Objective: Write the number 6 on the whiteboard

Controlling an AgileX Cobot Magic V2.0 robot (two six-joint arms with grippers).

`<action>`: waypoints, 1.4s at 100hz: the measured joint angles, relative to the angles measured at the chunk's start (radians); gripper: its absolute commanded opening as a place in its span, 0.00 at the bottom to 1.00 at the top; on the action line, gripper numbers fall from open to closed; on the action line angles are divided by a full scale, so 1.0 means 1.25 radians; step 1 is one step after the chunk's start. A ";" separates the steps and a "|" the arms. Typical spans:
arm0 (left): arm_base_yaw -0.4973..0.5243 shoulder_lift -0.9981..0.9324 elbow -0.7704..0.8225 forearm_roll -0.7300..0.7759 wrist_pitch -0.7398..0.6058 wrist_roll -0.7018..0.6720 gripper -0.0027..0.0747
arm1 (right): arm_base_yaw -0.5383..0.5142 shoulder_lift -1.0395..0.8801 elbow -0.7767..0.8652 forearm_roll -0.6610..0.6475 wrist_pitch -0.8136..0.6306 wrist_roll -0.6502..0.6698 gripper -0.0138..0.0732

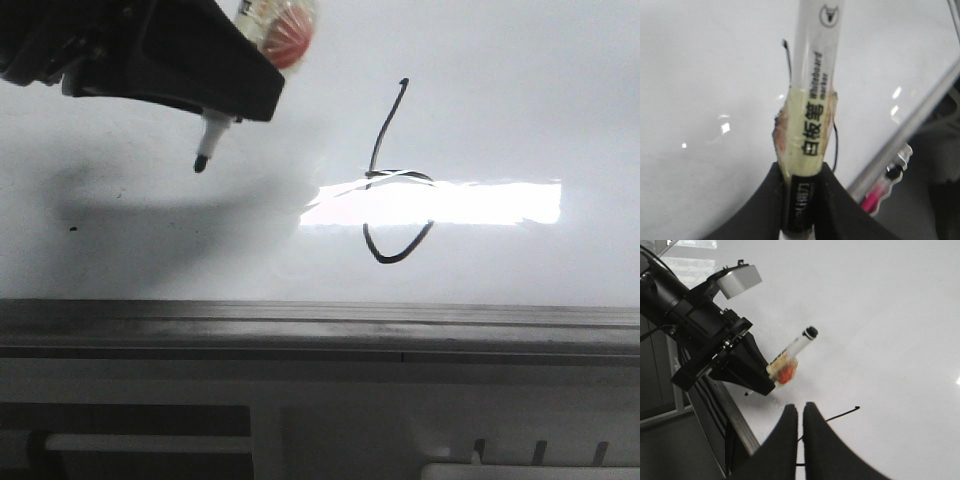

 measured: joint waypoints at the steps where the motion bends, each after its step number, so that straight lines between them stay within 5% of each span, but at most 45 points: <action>1: 0.000 0.001 0.000 -0.010 -0.007 0.000 0.02 | -0.005 -0.001 0.000 0.000 0.004 0.001 0.09; 40: -0.002 0.130 0.001 -0.195 -0.124 -0.006 0.02 | -0.030 -0.012 0.001 -0.001 0.076 0.029 0.09; 140: -0.027 0.200 -0.018 -0.235 -0.216 -0.013 0.03 | -0.030 -0.012 0.001 -0.001 0.078 0.045 0.09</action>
